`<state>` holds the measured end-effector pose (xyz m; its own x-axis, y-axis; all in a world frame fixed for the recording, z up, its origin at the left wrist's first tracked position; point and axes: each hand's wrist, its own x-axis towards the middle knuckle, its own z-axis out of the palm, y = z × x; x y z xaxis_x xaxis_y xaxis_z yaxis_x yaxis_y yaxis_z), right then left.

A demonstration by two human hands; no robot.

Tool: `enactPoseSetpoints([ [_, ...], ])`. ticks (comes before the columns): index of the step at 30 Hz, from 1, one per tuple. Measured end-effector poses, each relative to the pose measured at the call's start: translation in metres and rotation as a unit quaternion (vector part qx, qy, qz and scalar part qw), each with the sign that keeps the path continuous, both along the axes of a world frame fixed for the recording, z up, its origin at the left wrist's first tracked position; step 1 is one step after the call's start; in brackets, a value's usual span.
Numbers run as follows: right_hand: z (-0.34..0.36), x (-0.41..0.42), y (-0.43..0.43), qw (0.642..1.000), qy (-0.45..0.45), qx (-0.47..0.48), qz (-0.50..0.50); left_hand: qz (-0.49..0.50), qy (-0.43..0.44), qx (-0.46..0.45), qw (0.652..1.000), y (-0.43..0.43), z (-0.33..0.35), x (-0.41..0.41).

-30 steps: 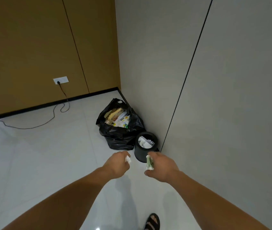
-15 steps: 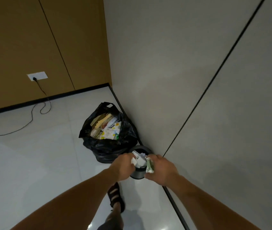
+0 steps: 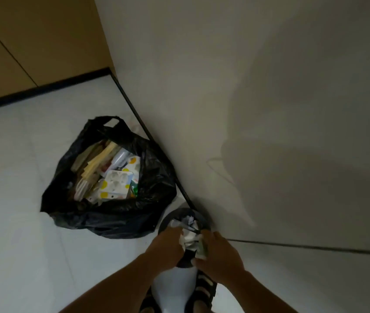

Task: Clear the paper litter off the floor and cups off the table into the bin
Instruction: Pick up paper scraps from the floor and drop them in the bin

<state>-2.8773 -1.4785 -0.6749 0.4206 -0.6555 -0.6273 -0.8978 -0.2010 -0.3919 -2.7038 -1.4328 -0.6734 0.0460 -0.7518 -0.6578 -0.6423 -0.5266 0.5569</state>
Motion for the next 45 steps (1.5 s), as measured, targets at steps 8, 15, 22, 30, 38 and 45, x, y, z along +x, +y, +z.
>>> enactPoseSetpoints([
  [8, -0.142, 0.008, -0.025, 1.0, 0.022, 0.009, -0.003, -0.008, 0.028, 0.053, 0.998, -0.029, -0.15, 0.006],
  [15, -0.12, 0.007, -0.02, 0.999, 0.03, 0.021, -0.008, 0.021, 0.009, 0.048, 0.999, -0.015, -0.122, 0.024],
  [22, 0.022, 0.025, -0.011, 0.999, 0.033, -0.013, 0.037, 0.012, -0.049, 0.008, 0.999, 0.003, 0.028, 0.042],
  [30, 0.173, 0.07, 0.024, 0.989, -0.023, -0.047, 0.137, 0.045, -0.118, -0.051, 0.991, 0.064, 0.183, 0.064],
  [38, 0.245, 0.083, 0.054, 0.943, -0.007, -0.092, 0.32, 0.178, -0.206, -0.064, 0.96, 0.159, 0.253, 0.046],
  [45, 0.29, 0.093, 0.121, 0.872, -0.002, -0.134, 0.471, 0.33, -0.238, -0.036, 0.913, 0.268, 0.28, -0.001],
])
